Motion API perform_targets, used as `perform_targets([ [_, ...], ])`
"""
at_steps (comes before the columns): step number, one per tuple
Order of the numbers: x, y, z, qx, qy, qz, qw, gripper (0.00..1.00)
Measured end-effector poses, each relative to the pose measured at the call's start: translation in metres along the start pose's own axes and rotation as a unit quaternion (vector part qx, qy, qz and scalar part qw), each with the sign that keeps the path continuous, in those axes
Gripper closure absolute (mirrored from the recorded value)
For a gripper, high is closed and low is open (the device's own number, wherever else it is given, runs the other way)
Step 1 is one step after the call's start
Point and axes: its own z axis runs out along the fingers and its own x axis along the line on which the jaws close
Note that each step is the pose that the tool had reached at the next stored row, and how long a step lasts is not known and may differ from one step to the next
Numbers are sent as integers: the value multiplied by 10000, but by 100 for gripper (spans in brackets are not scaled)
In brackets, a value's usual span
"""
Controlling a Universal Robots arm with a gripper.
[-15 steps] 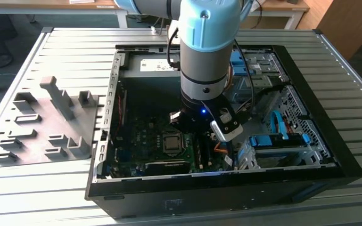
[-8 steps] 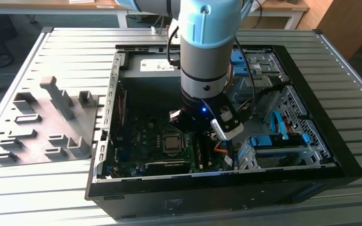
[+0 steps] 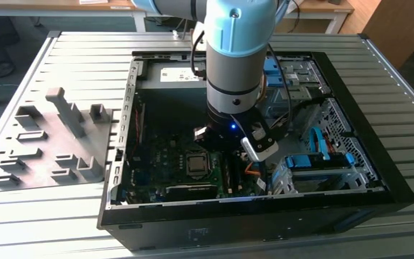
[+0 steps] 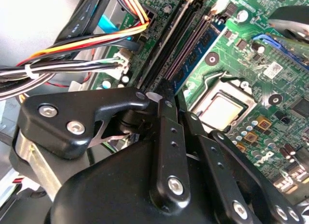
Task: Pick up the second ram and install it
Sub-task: 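Insert the second ram into the second slot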
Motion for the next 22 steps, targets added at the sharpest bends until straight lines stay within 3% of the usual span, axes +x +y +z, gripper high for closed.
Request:
perform_targets([
  [17,0,0,27,3,1,-66,10000,86],
  [22,0,2,26,50,0,-82,10000,86],
])
